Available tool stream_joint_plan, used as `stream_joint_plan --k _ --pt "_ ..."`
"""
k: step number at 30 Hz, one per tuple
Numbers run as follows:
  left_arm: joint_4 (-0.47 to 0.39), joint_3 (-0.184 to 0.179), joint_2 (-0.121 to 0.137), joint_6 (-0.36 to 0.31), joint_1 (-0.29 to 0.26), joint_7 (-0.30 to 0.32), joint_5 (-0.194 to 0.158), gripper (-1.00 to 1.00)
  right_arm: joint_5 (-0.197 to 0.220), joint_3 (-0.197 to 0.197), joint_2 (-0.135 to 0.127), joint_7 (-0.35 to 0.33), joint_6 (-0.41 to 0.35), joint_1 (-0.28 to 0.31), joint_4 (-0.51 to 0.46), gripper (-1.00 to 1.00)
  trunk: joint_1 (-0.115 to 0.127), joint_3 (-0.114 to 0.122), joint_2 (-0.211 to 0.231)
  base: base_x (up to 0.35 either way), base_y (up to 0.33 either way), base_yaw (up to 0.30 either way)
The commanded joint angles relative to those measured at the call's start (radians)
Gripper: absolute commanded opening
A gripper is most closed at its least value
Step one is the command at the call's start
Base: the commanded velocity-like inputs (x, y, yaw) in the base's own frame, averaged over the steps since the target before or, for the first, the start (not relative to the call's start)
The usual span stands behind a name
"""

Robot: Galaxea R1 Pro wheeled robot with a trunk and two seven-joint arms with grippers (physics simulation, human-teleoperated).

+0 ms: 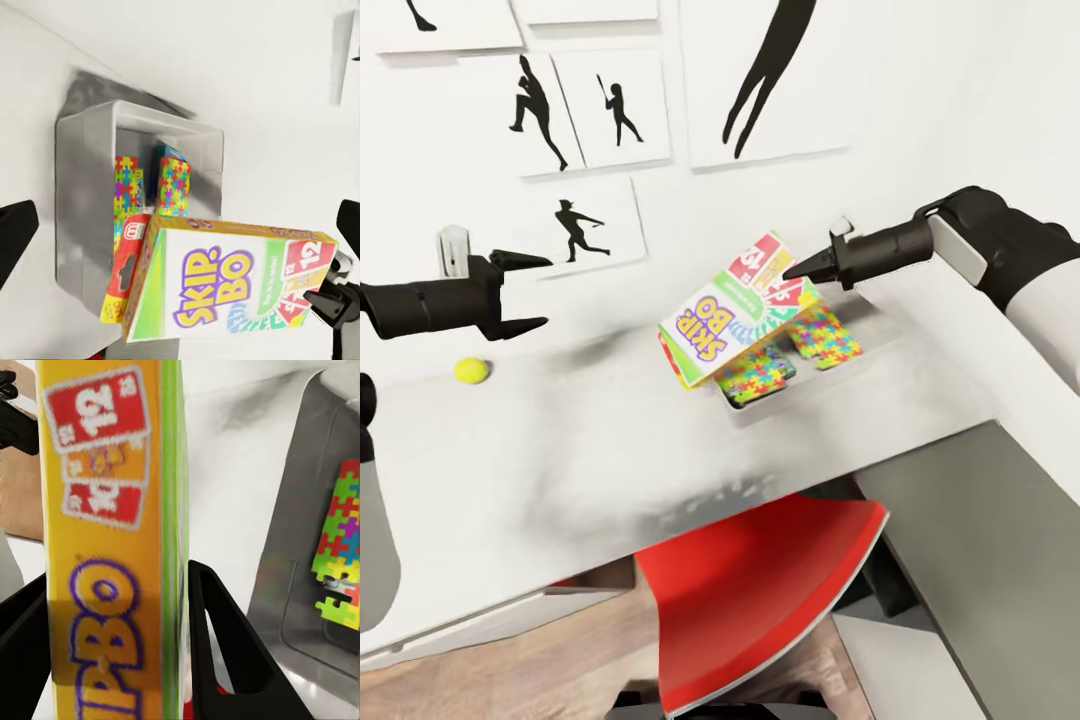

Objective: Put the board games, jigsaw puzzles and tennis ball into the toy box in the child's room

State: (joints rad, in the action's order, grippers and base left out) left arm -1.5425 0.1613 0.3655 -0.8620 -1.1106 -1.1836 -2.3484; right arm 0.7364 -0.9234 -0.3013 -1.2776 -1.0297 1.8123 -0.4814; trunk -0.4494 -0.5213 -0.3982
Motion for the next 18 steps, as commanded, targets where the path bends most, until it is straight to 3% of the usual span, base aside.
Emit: stream_joint_plan --k 1,9,13,18 --pt "0.0 -0.001 -0.001 -0.006 -0.001 -0.008 -0.008 1.0 0.006 -0.004 -0.004 -0.005 -0.006 0.002 -0.001 -1.0 -0.001 -0.002 -0.002 0.0 0.0 0.294" --pt "-0.001 -0.003 -0.002 -0.006 -0.001 -0.004 -0.008 1.0 0.006 -0.003 -0.011 -0.011 -0.005 0.008 -0.004 -1.0 -0.001 -0.002 -0.002 0.0 -0.063 0.295" --pt "-0.009 -0.002 -0.002 -0.005 0.0 -0.004 -0.008 1.0 0.006 -0.003 -0.017 -0.011 -0.003 0.004 -0.007 -1.0 -0.001 -0.002 -0.002 0.0 -0.268 0.089" --pt "-0.015 0.0 -0.002 -0.002 0.0 -0.001 -0.008 1.0 0.007 -0.003 -0.038 -0.012 -0.002 0.001 -0.012 -1.0 -0.001 -0.002 -0.002 0.0 -0.083 0.017"
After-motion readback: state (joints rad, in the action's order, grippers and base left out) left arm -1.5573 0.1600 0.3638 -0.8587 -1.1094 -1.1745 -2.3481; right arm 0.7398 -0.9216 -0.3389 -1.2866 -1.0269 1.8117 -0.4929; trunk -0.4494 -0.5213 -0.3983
